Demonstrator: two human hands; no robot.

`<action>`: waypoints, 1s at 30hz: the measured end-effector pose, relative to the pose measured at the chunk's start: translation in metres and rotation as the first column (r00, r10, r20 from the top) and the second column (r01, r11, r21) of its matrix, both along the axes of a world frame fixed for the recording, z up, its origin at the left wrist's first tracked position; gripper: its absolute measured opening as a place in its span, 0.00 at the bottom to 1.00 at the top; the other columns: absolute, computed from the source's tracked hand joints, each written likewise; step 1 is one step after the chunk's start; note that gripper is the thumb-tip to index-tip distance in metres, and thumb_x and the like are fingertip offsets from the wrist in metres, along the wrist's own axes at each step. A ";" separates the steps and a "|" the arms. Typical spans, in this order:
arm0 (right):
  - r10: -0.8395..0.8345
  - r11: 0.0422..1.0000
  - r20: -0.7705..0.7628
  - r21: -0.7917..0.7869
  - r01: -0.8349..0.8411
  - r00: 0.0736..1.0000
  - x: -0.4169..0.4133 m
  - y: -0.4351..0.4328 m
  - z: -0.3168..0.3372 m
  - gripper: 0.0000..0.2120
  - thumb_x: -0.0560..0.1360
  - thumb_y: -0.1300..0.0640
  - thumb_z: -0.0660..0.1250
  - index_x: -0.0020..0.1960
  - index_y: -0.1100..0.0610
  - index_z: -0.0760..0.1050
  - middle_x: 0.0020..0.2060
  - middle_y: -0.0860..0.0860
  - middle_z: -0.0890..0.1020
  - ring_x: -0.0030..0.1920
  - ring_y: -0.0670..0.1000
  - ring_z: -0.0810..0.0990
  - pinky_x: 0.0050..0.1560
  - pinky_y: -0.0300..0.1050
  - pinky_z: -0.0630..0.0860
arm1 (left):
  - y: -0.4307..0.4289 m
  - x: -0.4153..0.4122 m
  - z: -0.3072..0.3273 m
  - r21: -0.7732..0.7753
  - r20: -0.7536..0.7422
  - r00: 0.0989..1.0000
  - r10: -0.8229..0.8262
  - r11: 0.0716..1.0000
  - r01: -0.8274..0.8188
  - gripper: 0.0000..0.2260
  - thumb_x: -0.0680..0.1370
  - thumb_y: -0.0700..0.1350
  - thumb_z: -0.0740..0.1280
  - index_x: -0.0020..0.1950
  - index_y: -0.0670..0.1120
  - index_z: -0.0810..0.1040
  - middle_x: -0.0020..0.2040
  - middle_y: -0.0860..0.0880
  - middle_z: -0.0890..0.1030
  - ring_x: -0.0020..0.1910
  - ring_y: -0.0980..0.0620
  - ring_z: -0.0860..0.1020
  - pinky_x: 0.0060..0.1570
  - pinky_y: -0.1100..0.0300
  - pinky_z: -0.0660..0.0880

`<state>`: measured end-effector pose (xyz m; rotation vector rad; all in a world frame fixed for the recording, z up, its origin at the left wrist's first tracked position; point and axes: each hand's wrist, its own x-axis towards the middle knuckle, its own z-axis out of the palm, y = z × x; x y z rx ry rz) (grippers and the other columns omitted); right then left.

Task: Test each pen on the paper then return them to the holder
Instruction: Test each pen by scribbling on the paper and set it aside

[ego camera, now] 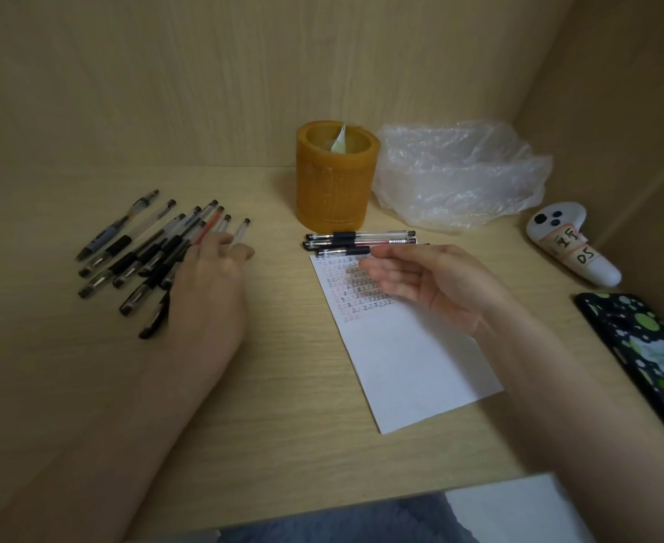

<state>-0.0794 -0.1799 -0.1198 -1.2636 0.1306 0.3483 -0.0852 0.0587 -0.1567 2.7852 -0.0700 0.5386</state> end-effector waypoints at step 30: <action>0.019 0.998 0.373 -0.060 0.004 0.928 -0.015 0.020 -0.017 0.14 0.75 0.58 0.64 0.53 0.69 0.78 0.34 0.54 0.79 0.31 0.48 0.76 0.34 0.40 0.77 | -0.041 -0.020 0.007 -0.410 0.003 0.863 -0.505 0.786 0.462 0.08 0.79 0.49 0.58 0.53 0.51 0.75 0.44 0.59 0.75 0.45 0.63 0.73 0.43 0.73 0.66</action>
